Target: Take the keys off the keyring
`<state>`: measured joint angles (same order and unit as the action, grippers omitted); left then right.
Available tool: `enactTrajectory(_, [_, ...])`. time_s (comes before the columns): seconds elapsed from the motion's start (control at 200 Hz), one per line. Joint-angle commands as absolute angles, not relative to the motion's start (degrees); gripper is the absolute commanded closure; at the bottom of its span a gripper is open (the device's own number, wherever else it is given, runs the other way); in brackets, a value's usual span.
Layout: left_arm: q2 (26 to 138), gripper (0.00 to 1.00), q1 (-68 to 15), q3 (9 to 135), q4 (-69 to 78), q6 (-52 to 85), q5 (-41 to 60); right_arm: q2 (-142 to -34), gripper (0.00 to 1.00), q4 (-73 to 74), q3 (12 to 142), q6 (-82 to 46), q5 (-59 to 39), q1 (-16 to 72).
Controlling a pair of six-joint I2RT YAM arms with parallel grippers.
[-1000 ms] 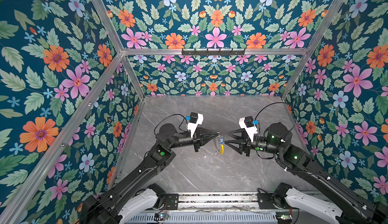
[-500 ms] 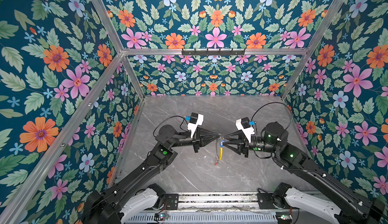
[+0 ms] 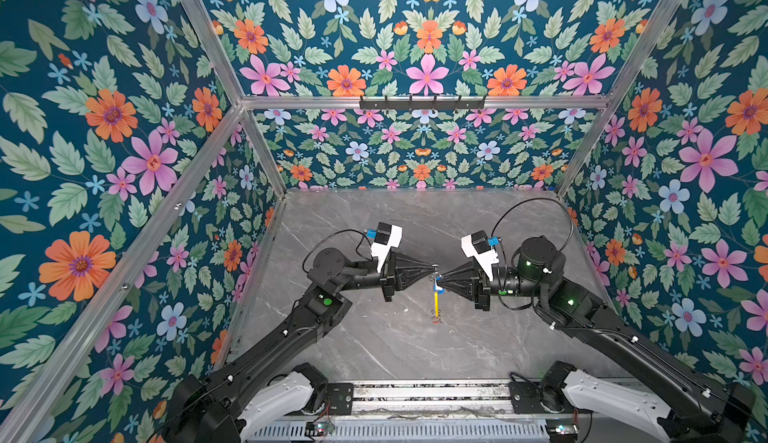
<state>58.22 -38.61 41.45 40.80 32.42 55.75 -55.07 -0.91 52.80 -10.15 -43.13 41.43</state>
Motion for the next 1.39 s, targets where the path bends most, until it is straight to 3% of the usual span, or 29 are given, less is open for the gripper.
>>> enactTrajectory(0.0, [58.01, 1.0, -38.56, 41.24, 44.12, 32.56, 55.02, -55.19, 1.0, 1.5, 53.07, -10.35, -44.03, 41.63])
enactTrajectory(0.415, [55.82, 1.0, -39.0, 38.17, 47.16, 32.45, 47.21, -59.79, 1.0, -1.76, 56.89, -6.07, -41.89, 46.28])
enactTrajectory(0.845, [55.07, 1.0, -39.37, 36.52, 48.86, 32.53, 46.13, -64.22, 1.0, -3.59, 58.02, -5.91, -41.3, 47.9])
enactTrajectory(1.39, [51.69, 1.0, -39.37, 37.09, 42.29, 28.63, 45.35, -58.92, 1.0, -7.73, 55.52, -5.28, -34.5, 47.86])
